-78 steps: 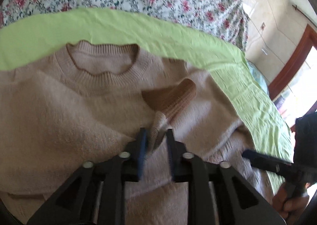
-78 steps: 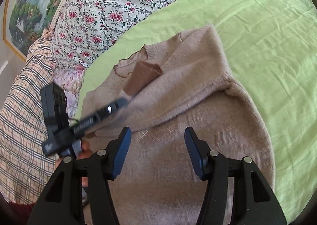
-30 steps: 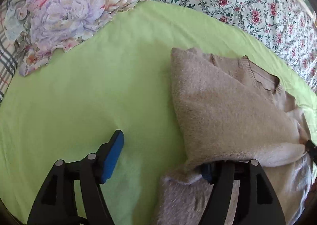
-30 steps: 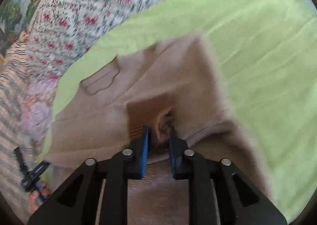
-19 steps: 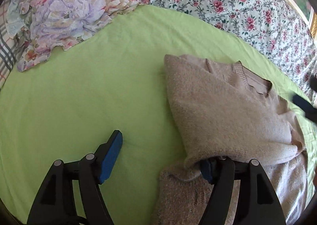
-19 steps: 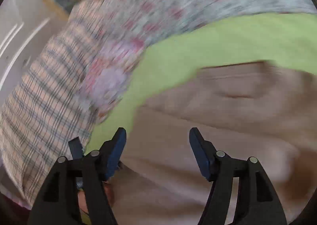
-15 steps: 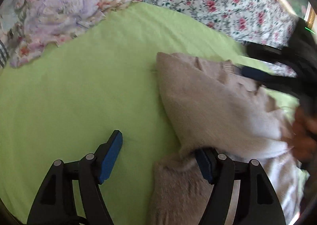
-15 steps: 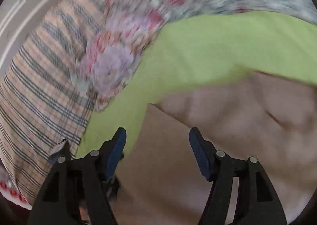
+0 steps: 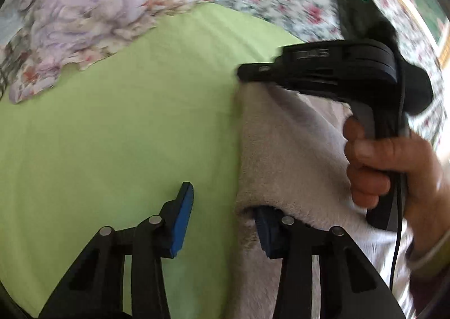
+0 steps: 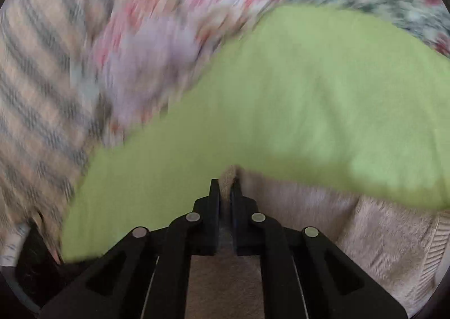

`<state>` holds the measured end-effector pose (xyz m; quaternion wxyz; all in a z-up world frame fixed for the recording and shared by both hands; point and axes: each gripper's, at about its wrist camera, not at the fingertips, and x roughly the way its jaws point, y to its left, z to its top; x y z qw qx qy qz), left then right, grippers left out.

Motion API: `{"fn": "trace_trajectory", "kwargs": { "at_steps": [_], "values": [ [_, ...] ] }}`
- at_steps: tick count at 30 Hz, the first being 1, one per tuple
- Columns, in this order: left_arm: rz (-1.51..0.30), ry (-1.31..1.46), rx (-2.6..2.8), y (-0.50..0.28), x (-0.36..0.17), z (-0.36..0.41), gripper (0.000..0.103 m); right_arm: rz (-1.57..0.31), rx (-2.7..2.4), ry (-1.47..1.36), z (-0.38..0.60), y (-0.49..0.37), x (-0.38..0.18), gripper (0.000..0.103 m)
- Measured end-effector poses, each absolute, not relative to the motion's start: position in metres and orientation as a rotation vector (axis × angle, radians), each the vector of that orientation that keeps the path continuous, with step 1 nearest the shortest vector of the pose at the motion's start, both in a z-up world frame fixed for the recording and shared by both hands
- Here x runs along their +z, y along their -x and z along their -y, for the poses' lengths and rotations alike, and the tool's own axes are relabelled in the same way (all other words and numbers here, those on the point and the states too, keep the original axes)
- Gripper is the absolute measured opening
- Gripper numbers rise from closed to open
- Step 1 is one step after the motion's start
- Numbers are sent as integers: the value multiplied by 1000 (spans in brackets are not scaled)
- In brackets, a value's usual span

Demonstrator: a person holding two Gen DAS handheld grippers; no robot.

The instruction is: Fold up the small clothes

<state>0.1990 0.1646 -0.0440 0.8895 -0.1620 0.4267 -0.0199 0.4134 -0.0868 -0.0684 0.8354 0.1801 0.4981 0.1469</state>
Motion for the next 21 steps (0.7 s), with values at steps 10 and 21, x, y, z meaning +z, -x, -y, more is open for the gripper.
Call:
{"fn": "trace_trajectory", "kwargs": {
  "at_steps": [10,21],
  "values": [
    [-937,332,-174,-169,-36,-179,63,-910,216,-443,129,-320,-10,47],
    [-946,467,-248,-228,-22,-196,77,-896,-357,-595,295,-90,-12,47]
  ]
}}
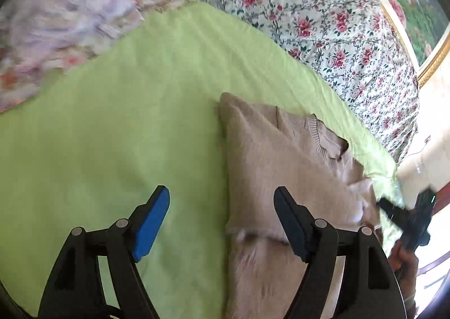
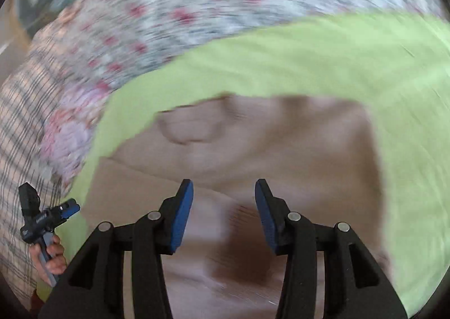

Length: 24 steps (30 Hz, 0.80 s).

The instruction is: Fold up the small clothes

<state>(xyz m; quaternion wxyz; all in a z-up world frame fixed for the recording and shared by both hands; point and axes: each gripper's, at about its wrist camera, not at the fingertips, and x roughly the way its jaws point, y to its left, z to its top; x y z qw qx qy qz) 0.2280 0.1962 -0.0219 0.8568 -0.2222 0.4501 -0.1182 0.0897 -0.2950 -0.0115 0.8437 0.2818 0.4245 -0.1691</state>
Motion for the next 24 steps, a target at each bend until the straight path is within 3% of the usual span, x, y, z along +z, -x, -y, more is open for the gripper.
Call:
{"fn": "trace_trajectory", "kwargs": {
  "at_steps": [9,10,15,20,22,23,24],
  "values": [
    [-1013,365,-232,-264,-42,-168,82,-995,-278,-615,280,-93,-54,45],
    [-1016,350,-227,-265,-42,-165,82,-989,-271,-615,278,-94,-54,9],
    [-1031,263,-211,-264,-41,-146,82,-841,-338,-547,287,-85,-11,8],
    [-1028,143,-196,-262,-45,-121,80,-985,-390,-505,301,-90,-42,8],
    [-1020,109,-200,-262,-45,-113,65,-998,-398,-493,297,-92,-50,12],
    [-1018,94,-212,-262,-45,-109,44,-999,-408,-475,295,-92,-51,12],
    [-1016,84,-217,-263,-45,-107,33,-998,-416,-468,294,-91,-50,14]
  ]
}}
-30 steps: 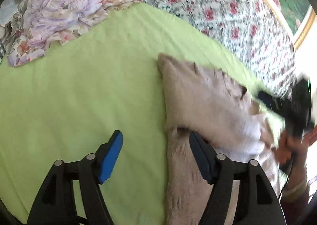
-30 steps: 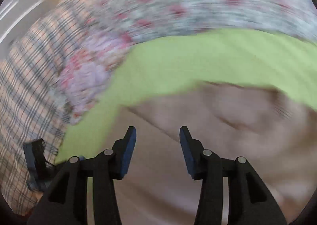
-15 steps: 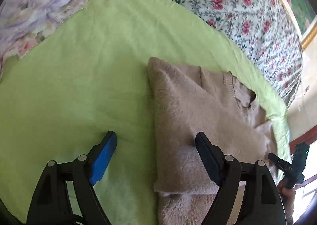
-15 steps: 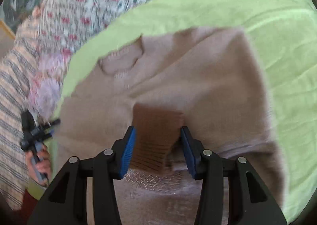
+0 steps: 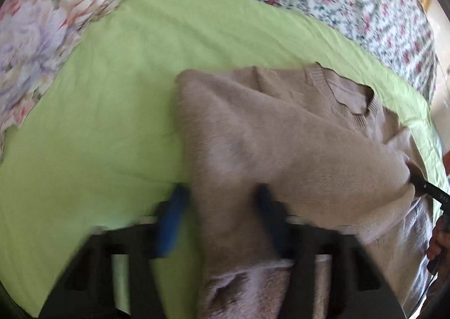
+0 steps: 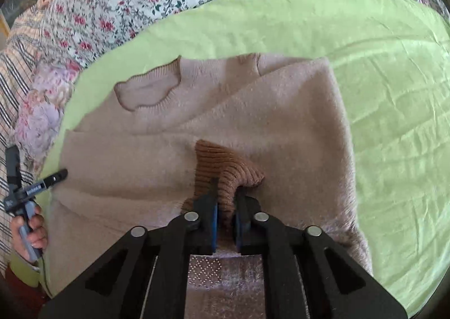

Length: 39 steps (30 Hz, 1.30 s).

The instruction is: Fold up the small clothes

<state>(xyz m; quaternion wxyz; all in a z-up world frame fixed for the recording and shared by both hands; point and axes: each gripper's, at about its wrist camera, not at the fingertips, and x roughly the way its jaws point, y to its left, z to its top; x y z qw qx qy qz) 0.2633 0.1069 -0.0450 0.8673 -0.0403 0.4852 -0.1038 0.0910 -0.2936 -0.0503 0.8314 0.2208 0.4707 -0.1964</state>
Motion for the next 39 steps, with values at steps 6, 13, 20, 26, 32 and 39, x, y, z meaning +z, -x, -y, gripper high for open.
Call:
{"fn": "trace_trajectory", "kwargs": {
  "at_steps": [6,13,20,26,32,39],
  "values": [
    [-994,-25,-119,-264,-42,-105,16,-969,-461,-488,298,-62,-35,17],
    [-992,56,-161,-220,-23,-123,19,-888,-387,-534,276,-11,4,32],
    [-994,130,-275,-127,-15,-129,38,-888,-315,-540,241,41,14,41],
    [-1021,155,-328,-49,-23,-132,51,-905,-259,-545,218,89,11,41],
    [-1086,227,-339,21,-46,-149,61,-882,-227,-609,207,145,12,41],
    [-1098,305,-410,73,-64,-157,74,-930,-205,-624,191,207,7,45]
  ]
}}
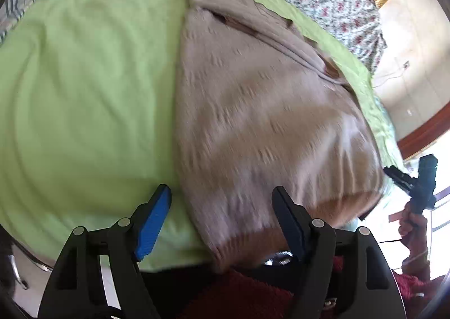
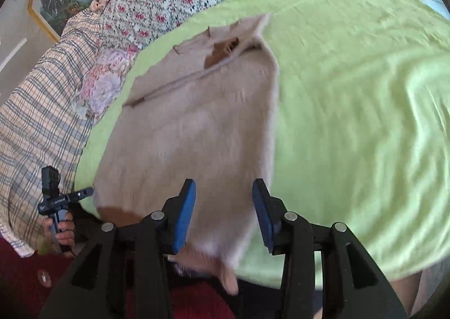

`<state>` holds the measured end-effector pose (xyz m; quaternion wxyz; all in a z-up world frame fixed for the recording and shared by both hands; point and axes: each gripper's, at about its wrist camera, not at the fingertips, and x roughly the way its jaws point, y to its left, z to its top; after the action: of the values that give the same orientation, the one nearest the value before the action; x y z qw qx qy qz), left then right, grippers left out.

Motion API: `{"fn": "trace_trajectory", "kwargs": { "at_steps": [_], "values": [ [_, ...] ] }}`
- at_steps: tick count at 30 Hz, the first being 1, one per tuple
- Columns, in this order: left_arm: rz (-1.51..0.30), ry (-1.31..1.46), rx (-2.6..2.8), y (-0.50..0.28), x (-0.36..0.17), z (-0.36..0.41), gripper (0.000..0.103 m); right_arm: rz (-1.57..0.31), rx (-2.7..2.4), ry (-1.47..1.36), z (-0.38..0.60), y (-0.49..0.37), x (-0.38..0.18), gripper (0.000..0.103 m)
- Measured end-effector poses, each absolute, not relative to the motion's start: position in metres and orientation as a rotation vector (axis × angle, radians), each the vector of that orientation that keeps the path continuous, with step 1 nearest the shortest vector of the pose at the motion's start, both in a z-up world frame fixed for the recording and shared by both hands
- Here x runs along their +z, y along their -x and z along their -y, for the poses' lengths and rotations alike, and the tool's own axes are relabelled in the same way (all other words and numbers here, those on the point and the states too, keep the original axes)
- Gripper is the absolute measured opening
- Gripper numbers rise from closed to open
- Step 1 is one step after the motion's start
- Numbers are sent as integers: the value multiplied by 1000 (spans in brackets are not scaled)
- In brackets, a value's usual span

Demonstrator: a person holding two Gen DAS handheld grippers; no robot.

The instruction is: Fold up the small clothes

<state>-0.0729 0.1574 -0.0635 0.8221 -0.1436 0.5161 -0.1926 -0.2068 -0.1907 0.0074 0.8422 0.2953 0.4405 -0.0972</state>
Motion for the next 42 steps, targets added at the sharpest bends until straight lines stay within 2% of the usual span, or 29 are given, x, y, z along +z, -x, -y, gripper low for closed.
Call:
{"fn": "trace_trajectory", "kwargs": {
  "at_steps": [11,13,14,15,16,17,21,27,30,33,35,37,38,39,42],
  "values": [
    [-1073,288,-574,94,-73,-138,71,-1000,-11,-667,164,214,-26,49],
    [-1069,285,-575,91,-72,-139,64,-985,-4,-661,160,211,-28,49],
    [-1069,285,-573,90,-73,-141,56,-972,2,-663,160,211,-27,46],
    [-1067,284,-566,89,-73,-142,41,-965,-1,-656,160,213,-27,30],
    [-1064,281,-558,89,-73,-146,29,-963,-4,-659,162,216,-26,9],
    [-1070,280,-555,88,-73,-149,12,-955,-3,-671,165,220,-25,9],
    [-1035,298,-564,95,-67,-160,8,-863,36,-711,175,243,-12,8],
    [-1103,350,-580,85,-86,-163,10,-896,95,-735,173,229,-22,9],
    [-1111,374,-619,84,-91,-161,23,-944,101,-758,170,222,-34,13],
    [-1114,352,-647,85,-92,-157,25,-985,123,-755,161,219,-47,27],
    [-1111,333,-657,87,-92,-154,23,-988,130,-745,154,216,-52,28],
    [-1096,299,-672,88,-90,-149,18,-981,142,-739,150,214,-52,24],
    [-1087,269,-681,90,-87,-146,8,-971,150,-735,147,214,-50,16],
    [-1077,250,-690,93,-84,-144,8,-955,162,-735,145,215,-46,8],
    [-1016,236,-712,105,-66,-142,7,-904,191,-724,143,219,-26,8]
  ]
}}
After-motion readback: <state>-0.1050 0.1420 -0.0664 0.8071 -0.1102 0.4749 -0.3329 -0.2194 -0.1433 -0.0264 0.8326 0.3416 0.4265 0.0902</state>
